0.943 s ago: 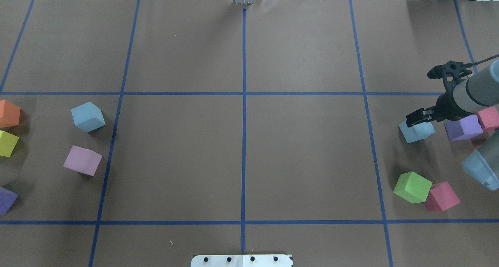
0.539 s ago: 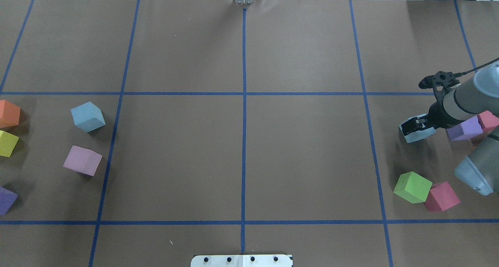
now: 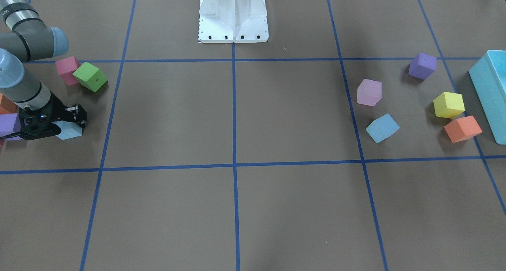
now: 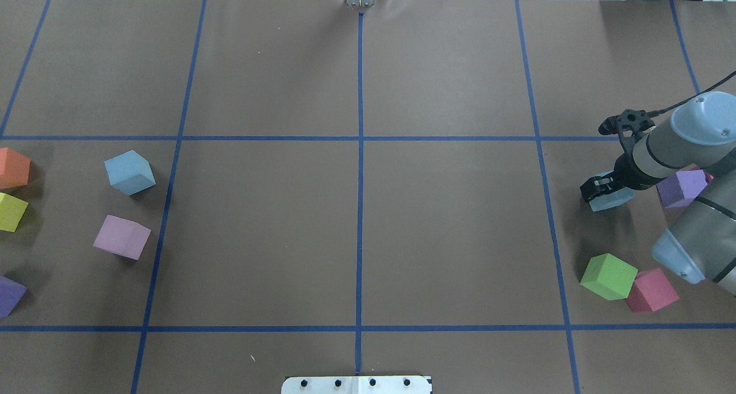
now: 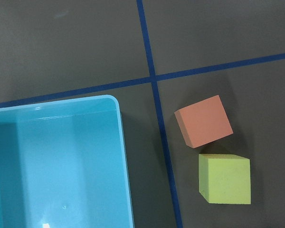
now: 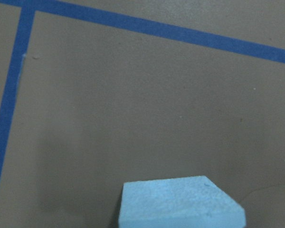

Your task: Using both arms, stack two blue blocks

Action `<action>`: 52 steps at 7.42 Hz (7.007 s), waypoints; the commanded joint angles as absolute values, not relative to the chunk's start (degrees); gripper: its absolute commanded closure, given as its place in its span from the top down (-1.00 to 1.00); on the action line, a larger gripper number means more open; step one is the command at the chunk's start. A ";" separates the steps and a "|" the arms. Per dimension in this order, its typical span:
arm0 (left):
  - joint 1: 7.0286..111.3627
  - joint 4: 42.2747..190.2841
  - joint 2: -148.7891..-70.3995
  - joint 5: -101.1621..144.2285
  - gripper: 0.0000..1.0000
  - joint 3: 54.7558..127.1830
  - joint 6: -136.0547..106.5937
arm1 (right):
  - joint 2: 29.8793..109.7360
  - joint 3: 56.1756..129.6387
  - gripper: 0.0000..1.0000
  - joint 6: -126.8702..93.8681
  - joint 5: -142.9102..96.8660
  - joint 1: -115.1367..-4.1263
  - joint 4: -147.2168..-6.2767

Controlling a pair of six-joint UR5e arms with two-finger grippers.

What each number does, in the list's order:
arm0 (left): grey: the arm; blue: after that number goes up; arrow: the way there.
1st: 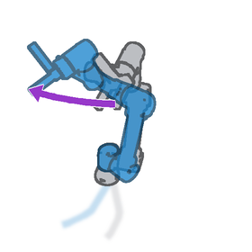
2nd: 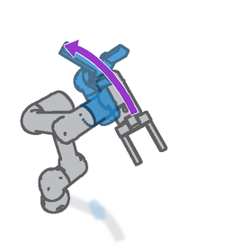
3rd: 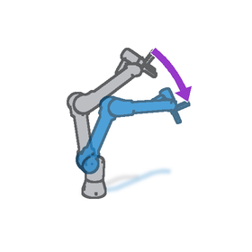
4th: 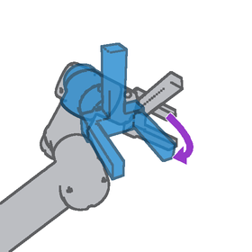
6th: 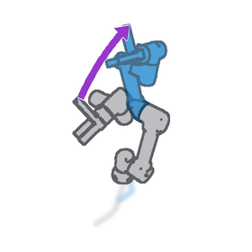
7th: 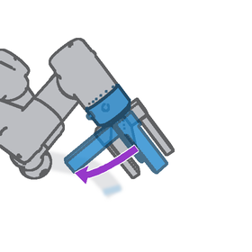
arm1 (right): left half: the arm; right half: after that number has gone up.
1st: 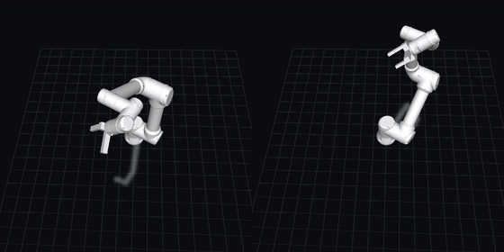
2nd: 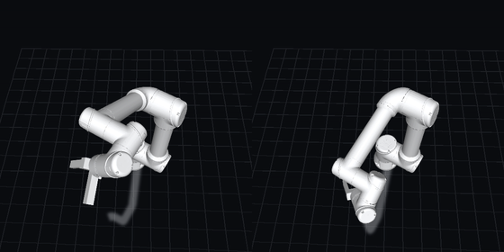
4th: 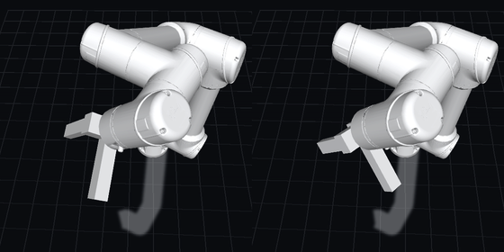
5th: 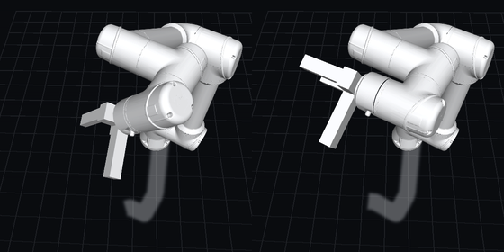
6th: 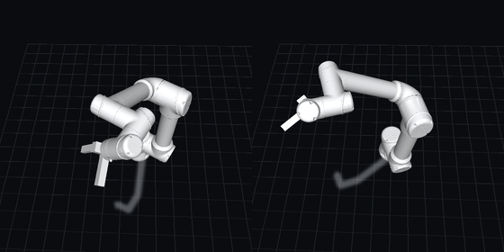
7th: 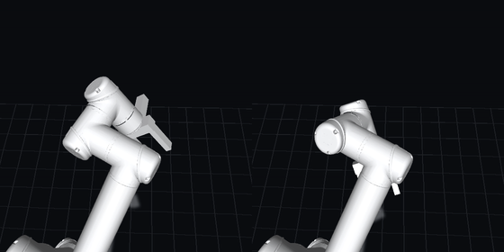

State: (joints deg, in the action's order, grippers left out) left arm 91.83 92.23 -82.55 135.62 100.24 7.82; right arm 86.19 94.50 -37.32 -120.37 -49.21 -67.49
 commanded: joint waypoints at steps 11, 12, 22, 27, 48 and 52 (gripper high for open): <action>91.85 92.29 -82.35 135.62 0.96 99.49 7.82 | 40.00 79.28 -1.00 -76.46 -108.19 -29.19 -87.45; 91.85 92.29 -82.35 135.62 0.96 99.49 7.82 | 40.08 79.28 -1.00 -76.73 -108.02 -27.79 -87.45; 91.85 92.29 -82.35 135.62 0.96 99.49 7.91 | 39.99 83.73 1.00 -76.73 -103.80 -26.71 -87.80; 91.85 93.50 -84.19 135.61 0.96 105.10 8.00 | 45.85 96.50 1.00 -56.24 -112.03 -43.28 -103.45; 49.48 103.80 -100.63 118.30 0.96 100.47 -66.61 | 89.74 102.31 1.00 21.80 -127.09 -88.77 -102.83; 49.40 103.80 -100.63 118.39 0.96 98.35 -66.36 | 89.65 102.31 1.00 21.71 -127.09 -88.77 -102.83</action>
State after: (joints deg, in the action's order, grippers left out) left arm 49.45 103.79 -100.61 118.38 98.96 -66.40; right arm 89.69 102.33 21.74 -127.09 -88.77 -102.83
